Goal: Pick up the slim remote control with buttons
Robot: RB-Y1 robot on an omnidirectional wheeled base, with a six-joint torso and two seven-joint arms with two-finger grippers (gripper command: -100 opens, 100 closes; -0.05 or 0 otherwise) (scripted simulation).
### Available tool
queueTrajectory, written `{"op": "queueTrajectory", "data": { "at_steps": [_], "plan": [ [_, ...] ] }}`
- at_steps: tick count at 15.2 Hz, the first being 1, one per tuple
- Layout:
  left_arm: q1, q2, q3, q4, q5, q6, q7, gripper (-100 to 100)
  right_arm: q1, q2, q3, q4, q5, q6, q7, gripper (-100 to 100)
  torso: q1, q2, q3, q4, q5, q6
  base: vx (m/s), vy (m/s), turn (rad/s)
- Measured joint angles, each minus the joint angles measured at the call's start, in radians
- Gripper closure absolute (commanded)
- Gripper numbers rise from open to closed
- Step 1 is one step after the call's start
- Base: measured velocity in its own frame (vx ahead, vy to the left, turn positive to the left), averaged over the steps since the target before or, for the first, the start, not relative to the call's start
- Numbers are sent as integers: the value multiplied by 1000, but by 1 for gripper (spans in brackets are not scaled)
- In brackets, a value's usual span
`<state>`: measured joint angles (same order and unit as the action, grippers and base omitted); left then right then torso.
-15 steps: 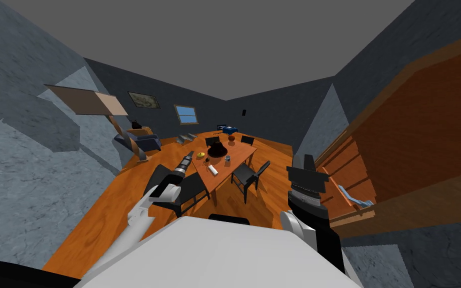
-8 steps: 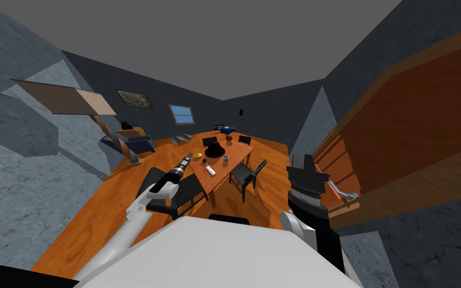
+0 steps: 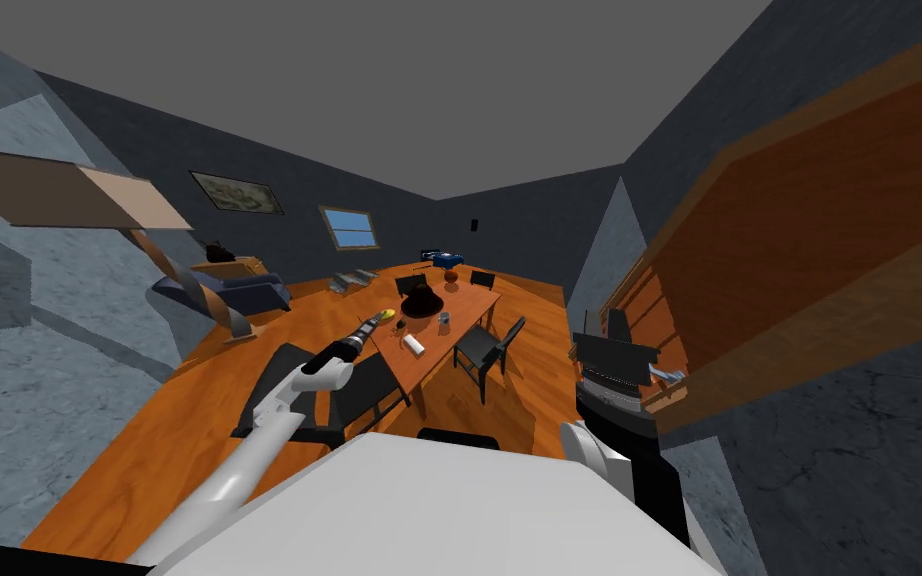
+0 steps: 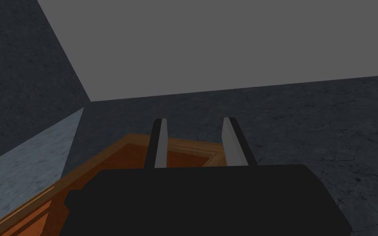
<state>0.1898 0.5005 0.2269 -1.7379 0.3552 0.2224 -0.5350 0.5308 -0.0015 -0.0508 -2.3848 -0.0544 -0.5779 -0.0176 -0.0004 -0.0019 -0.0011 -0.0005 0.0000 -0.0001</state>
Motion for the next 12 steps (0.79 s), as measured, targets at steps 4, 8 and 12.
{"op": "queueTrajectory", "data": {
  "at_steps": [4,8,12],
  "plan": [
    [-28,27,9,72,32,70,-45,-100,0,0,0,0,0,0,0,0,0,0,0,0,0,0,23,-10,-86],
    [-46,63,21,147,77,134,-92,-100,0,0,0,0,0,0,0,0,0,-1,0,0,0,1,35,-13,-162],
    [-78,85,30,227,110,210,-146,-100,0,0,0,0,0,0,0,0,0,-2,-1,0,0,1,41,-9,-104]
  ]
}}
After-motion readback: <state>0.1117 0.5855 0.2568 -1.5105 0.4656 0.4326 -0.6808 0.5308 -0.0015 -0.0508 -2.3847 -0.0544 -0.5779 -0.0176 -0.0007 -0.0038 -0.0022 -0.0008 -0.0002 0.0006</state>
